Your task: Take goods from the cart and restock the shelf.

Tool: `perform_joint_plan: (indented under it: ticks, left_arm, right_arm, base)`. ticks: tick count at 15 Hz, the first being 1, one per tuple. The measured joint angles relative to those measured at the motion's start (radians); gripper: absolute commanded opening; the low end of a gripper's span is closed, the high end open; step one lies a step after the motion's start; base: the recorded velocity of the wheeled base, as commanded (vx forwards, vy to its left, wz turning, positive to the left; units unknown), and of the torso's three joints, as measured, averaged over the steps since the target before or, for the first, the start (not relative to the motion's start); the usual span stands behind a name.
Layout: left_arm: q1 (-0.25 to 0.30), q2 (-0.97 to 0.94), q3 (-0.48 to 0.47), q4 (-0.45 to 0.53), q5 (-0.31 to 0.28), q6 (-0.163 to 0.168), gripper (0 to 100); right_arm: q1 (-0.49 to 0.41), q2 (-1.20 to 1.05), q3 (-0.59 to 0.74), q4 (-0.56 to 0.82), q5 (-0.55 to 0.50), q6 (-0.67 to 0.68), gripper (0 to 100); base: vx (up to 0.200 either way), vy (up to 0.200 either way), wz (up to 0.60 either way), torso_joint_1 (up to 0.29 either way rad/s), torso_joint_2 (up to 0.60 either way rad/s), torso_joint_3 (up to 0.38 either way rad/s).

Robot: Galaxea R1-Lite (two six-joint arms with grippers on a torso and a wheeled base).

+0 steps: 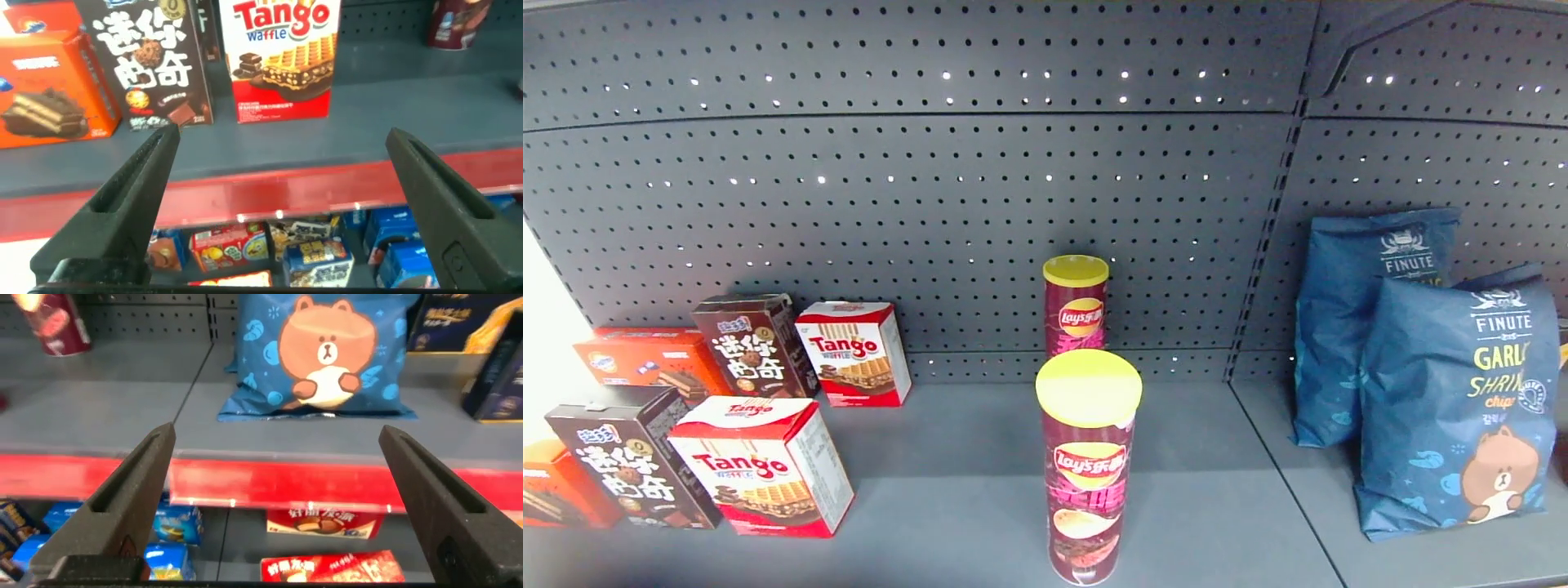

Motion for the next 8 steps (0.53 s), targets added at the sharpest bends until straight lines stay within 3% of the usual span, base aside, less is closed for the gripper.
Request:
perform_joint_plan:
  ticks: [8]
  left_arm:
    - [0.000,-0.001,0.000,0.001,0.001,-0.004,100]
  right_arm:
    - [0.000,0.000,0.000,0.000,0.000,0.000,100]
  base:
    - [0.000,0.000,0.00,0.000,0.00,0.000]
